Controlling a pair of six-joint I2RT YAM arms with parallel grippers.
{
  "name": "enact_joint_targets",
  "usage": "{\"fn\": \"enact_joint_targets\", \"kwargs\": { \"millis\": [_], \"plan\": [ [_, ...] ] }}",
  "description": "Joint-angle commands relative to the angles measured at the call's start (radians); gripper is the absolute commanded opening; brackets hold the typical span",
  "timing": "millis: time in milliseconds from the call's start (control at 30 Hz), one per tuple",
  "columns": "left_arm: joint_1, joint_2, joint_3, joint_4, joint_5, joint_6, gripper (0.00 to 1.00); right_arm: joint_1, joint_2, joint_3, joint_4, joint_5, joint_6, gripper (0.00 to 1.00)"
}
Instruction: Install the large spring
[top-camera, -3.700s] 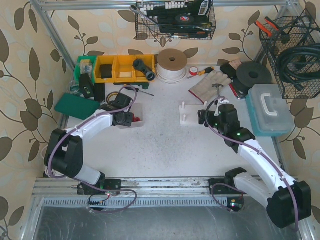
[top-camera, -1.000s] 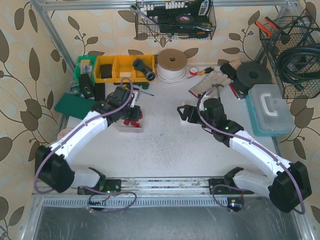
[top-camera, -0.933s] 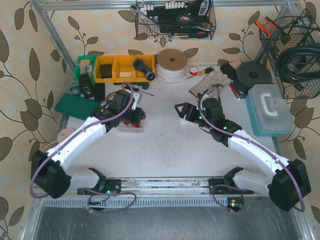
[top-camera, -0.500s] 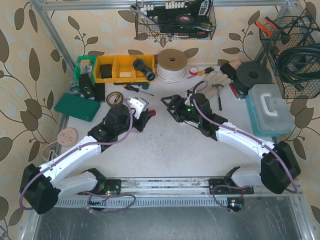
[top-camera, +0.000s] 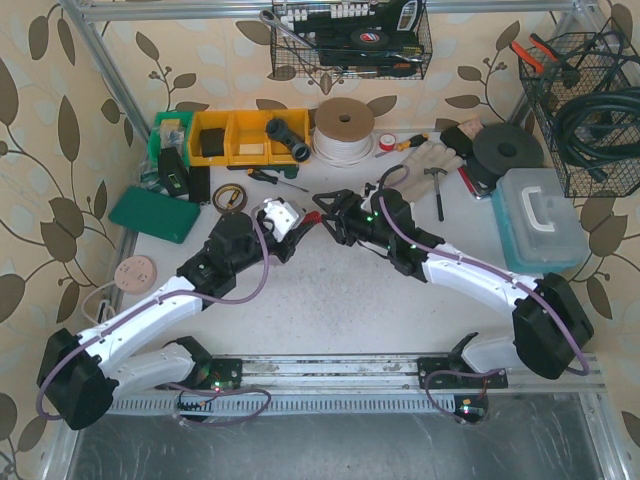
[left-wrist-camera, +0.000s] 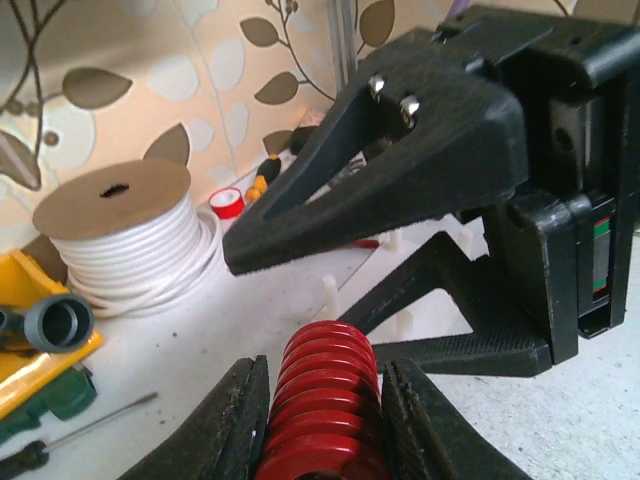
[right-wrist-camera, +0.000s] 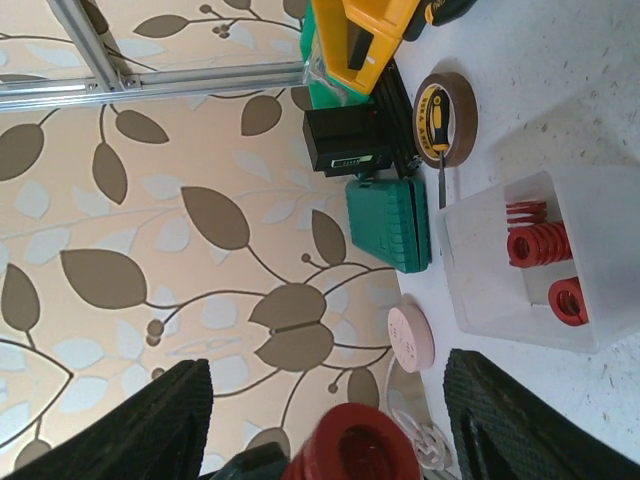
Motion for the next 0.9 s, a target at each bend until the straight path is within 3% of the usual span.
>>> {"fn": "enact_joint_targets", "kwargs": {
  "millis": [0,233,400,567,733,867],
  "plan": [
    [-0.01,-0.049,-0.006,0.105,0.052,0.119,0.0,0.005,0.002,-0.019,0.06,-0.027,0.06,0.64],
    [-0.011,-0.055,-0.029,0.147,0.078,0.174,0.0,0.011,0.009,-0.028,0.153,-0.032,0.091,0.56],
    [-0.012,-0.053,-0.07,0.216,0.088,0.2,0.0,0.035,0.02,-0.02,0.163,-0.073,0.099,0.55],
    [-0.011,-0.053,-0.069,0.219,0.085,0.216,0.0,0.044,-0.006,-0.039,0.044,-0.05,0.045,0.69],
    [-0.011,-0.053,-0.069,0.226,0.089,0.22,0.0,0.043,0.023,-0.054,0.082,-0.053,0.062,0.75],
    [-0.011,-0.047,-0.066,0.232,0.088,0.232,0.0,0.058,0.04,-0.08,0.227,-0.055,0.091,0.63]
  ]
}}
